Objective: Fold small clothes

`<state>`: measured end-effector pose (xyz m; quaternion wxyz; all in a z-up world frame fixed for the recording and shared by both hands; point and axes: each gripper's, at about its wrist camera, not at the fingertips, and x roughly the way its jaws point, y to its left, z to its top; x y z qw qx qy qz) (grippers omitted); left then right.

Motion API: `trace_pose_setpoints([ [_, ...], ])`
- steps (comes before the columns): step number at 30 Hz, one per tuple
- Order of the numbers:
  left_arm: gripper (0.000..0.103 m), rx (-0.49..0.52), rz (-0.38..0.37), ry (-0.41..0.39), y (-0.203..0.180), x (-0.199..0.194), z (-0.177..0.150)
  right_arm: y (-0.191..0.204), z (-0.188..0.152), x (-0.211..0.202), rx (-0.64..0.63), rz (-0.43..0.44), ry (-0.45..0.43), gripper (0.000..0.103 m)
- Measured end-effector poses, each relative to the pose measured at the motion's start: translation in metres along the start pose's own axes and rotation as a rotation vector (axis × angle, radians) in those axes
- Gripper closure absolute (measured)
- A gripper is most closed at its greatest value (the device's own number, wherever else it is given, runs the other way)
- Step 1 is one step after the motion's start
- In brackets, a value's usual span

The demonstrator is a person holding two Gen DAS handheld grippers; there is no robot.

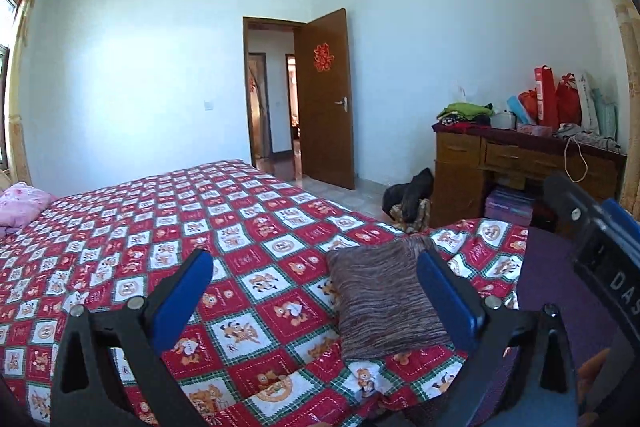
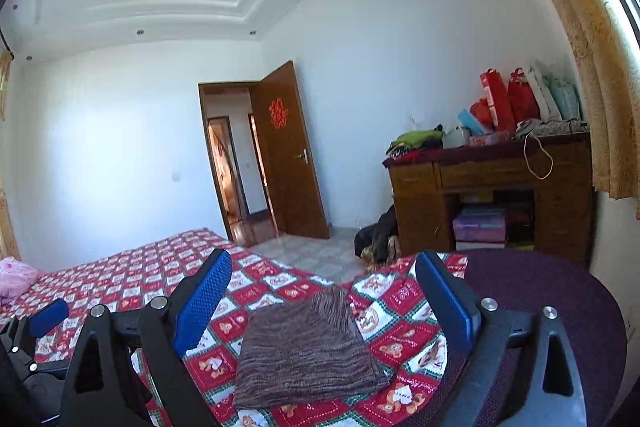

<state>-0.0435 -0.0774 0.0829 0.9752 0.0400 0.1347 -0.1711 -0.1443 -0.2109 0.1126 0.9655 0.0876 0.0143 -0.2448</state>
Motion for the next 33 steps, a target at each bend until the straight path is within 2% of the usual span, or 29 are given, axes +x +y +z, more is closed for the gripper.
trace_pose_setpoints([
  [7, 0.000, 0.015, 0.020, -0.045, -0.002, -0.008, 0.001, -0.007, 0.004, -0.003, 0.025, -0.025, -0.015, 0.008],
  [12, 0.000, 0.040, 0.013, -0.046, -0.007, -0.010, 0.000, -0.010, 0.001, 0.003, 0.036, -0.026, 0.017, 0.008],
  [33, 0.000, 0.020, 0.014, -0.038, -0.004, -0.011, 0.000, -0.011, 0.001, 0.001, 0.032, -0.028, 0.007, 0.008],
])
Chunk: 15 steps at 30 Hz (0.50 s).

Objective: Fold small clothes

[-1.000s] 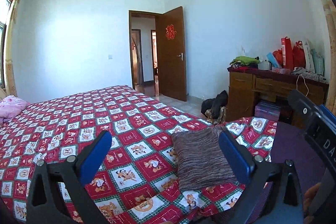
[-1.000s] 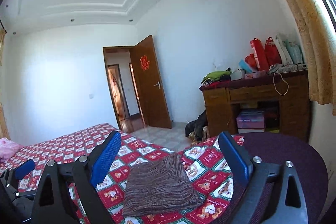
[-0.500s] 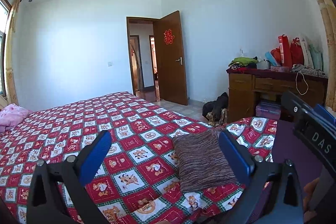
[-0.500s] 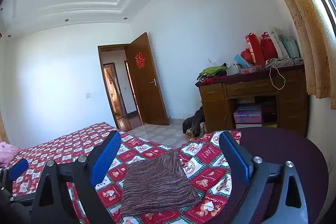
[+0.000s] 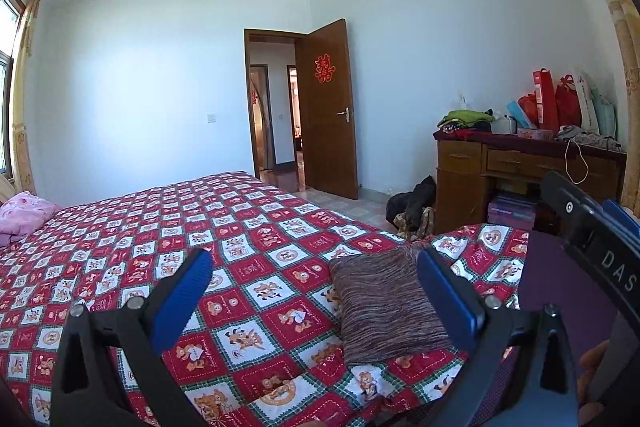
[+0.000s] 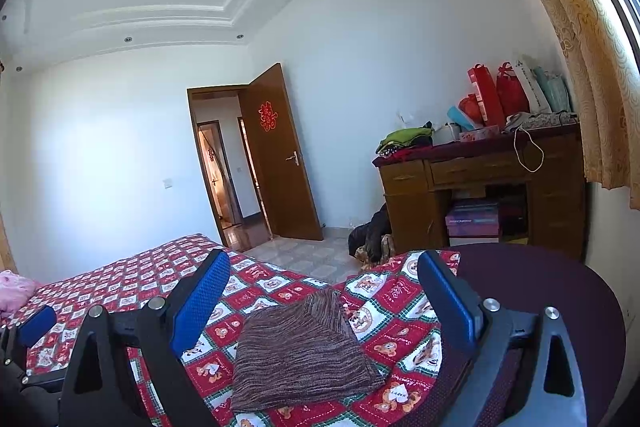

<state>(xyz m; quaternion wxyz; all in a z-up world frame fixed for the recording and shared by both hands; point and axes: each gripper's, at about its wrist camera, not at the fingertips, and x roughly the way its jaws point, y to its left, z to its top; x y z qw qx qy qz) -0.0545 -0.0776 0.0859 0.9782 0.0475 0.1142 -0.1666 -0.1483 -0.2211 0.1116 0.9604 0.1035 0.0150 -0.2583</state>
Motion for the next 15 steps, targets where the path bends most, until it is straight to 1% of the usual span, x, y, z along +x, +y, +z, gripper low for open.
trace_pose_setpoints([
  [15, 0.000, -0.001, 0.006, 0.001, -0.0014, -0.0010, -0.0008, 0.0004, -0.0016, -0.0021, 0.002, -0.002, 0.000, 0.007],
])
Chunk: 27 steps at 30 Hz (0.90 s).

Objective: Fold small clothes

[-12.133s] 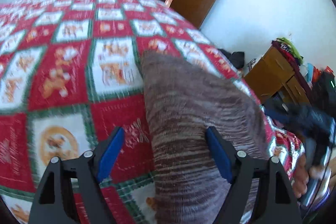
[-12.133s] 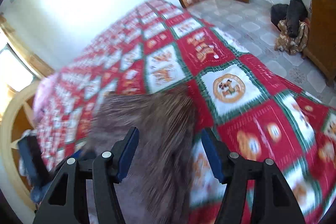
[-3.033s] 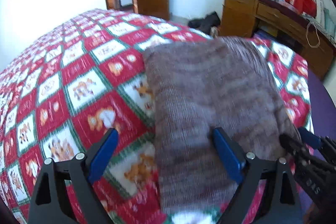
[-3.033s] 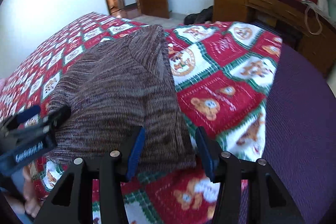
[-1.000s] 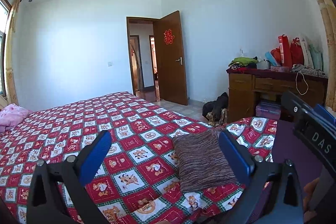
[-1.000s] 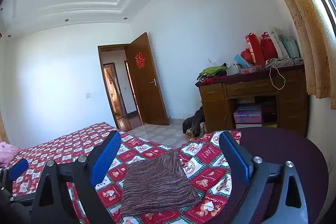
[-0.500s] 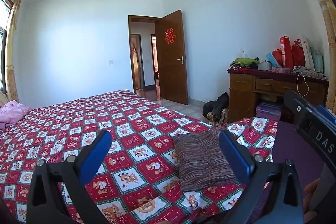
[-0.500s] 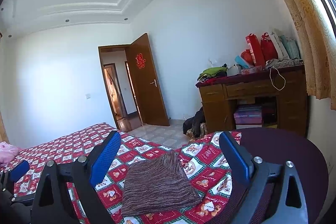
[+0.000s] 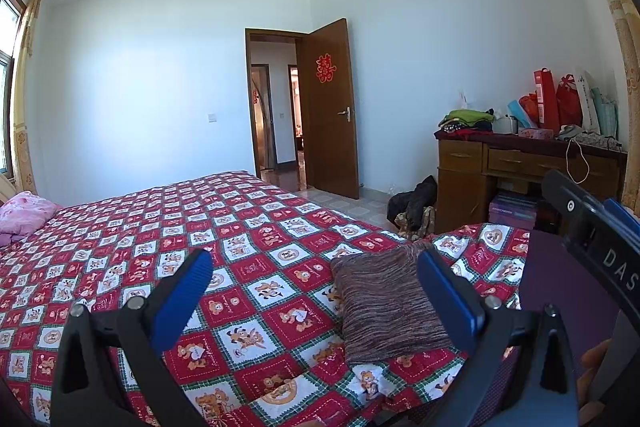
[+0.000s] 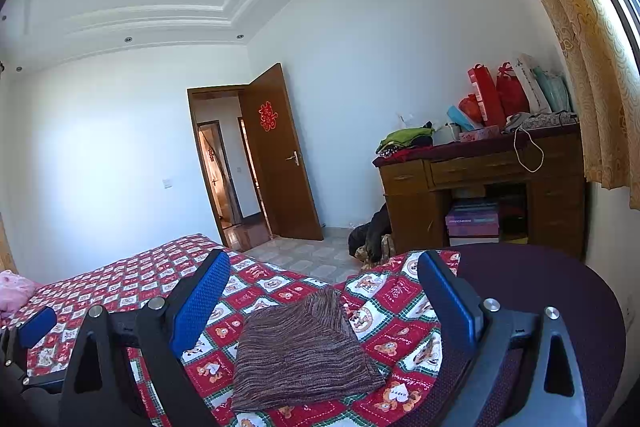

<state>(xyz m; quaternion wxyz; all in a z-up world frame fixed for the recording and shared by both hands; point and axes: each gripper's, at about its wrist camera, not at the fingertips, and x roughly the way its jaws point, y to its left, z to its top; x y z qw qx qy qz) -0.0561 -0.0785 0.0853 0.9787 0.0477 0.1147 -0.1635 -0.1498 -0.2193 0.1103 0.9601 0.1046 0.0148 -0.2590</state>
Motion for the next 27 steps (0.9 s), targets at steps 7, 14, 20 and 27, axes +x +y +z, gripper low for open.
trace_pose_setpoints([
  [7, 0.000, -0.001, -0.003, 0.000, -0.0008, -0.0001, 0.0001, 0.0007, 0.0001, -0.0007, -0.002, 0.001, -0.001, 0.007],
  [14, 0.000, -0.004, -0.003, 0.002, -0.0004, -0.0001, -0.0002, 0.0017, -0.0001, -0.0016, -0.007, 0.000, -0.004, 0.007],
  [20, 0.000, -0.008, 0.001, -0.004, 0.0001, -0.0007, 0.0002, 0.0032, 0.0012, -0.0041, -0.017, 0.000, -0.010, 0.007],
  [27, 0.000, -0.020, 0.003, -0.002, 0.0011, -0.0002, 0.0007, 0.0041, 0.0022, -0.0053, -0.018, -0.004, -0.016, 0.007],
])
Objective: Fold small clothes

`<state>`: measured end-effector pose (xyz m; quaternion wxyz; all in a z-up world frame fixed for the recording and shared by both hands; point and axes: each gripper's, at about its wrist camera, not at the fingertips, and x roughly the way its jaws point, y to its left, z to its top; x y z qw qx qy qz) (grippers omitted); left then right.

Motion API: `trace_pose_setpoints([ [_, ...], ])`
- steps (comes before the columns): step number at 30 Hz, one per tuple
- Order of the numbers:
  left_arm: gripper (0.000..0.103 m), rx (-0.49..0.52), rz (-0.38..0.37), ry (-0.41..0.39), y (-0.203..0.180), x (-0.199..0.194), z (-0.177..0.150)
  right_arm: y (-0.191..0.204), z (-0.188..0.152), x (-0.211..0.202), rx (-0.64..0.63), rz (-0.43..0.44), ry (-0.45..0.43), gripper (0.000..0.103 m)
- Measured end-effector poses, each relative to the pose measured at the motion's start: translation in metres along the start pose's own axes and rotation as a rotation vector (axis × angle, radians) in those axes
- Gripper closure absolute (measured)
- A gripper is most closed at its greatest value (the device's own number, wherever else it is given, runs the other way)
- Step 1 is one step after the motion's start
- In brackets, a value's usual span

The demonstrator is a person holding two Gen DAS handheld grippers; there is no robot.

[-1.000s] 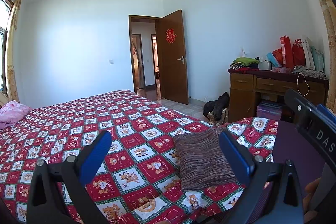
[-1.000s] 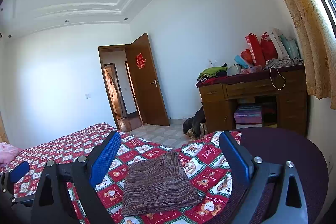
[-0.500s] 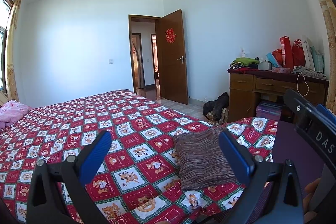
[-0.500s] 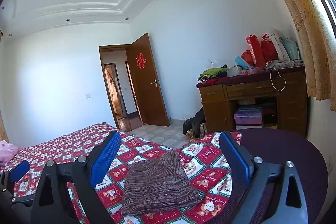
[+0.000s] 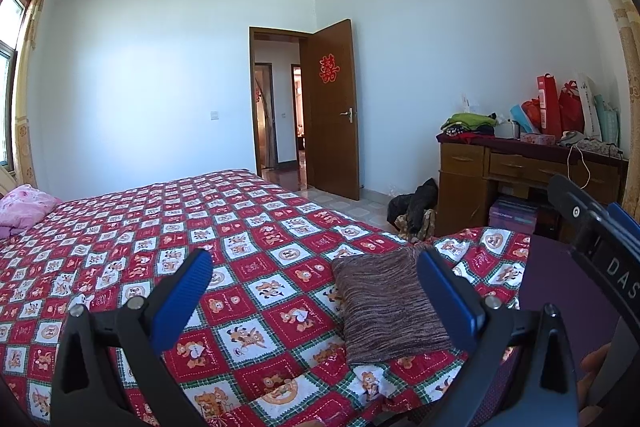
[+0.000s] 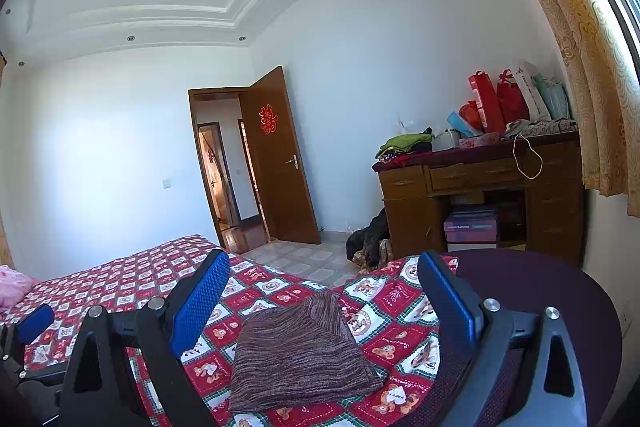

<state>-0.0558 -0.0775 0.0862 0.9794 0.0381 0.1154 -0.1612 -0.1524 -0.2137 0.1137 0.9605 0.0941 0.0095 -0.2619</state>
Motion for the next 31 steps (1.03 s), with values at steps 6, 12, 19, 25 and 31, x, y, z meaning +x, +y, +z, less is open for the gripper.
trace_pose_setpoints([
  [6, 0.000, 0.002, 0.000, 0.000, -0.0002, 0.0003, 0.0000, 0.0007, 0.0005, -0.0008, -0.004, -0.001, -0.001, 0.007],
  [12, 0.000, 0.005, -0.008, -0.002, 0.0002, -0.0002, 0.0005, -0.0010, 0.0020, -0.0016, 0.004, -0.005, -0.003, 0.007],
  [19, 0.000, 0.013, -0.004, 0.002, -0.0013, 0.0009, 0.0032, -0.0016, 0.0024, -0.0021, 0.004, -0.008, -0.003, 0.007],
  [25, 0.000, -0.026, -0.050, 0.005, 0.0063, 0.0044, 0.0023, -0.0017, 0.0023, -0.0022, 0.006, -0.009, -0.001, 0.007],
  [31, 0.000, -0.015, -0.051, 0.016, 0.0051, 0.0062, 0.0015, -0.0023, 0.0021, -0.0027, 0.004, -0.011, 0.005, 0.007],
])
